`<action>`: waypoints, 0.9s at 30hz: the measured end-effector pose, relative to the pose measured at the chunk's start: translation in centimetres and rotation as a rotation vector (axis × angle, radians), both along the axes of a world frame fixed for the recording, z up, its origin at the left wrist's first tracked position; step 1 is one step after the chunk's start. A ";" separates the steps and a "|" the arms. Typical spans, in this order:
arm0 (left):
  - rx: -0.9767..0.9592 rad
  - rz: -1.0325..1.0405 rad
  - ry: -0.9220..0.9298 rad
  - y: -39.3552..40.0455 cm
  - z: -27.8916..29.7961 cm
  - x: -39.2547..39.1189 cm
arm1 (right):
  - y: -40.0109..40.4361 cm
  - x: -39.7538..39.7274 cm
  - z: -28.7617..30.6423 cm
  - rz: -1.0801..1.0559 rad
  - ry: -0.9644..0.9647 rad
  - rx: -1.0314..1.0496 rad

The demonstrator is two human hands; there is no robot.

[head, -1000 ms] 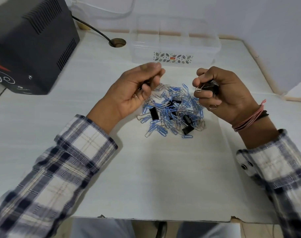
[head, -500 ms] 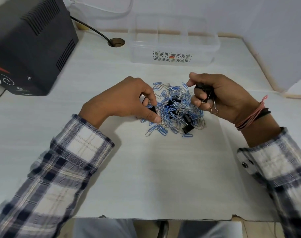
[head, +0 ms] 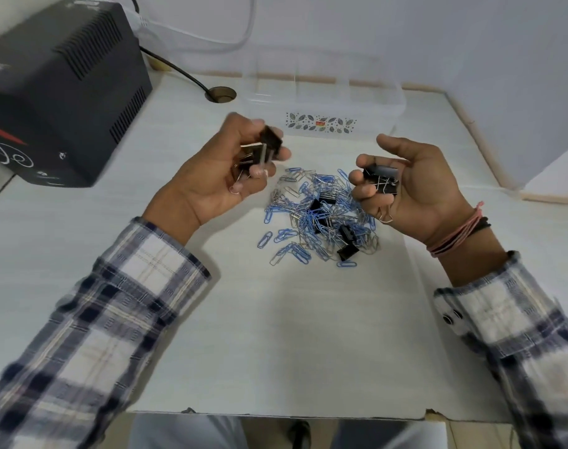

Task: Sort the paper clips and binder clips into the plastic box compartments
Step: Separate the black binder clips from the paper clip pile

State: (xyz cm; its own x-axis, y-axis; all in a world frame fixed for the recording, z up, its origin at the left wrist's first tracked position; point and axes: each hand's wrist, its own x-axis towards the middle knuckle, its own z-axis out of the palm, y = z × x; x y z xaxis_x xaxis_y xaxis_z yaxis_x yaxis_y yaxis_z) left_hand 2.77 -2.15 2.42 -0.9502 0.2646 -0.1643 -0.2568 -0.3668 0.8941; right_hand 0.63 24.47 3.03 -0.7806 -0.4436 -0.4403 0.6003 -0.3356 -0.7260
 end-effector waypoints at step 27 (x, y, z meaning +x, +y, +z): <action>-0.329 0.508 -0.081 -3.5 -1.1 -2.5 | -15.7 -5.3 2.8 0.053 -0.037 0.257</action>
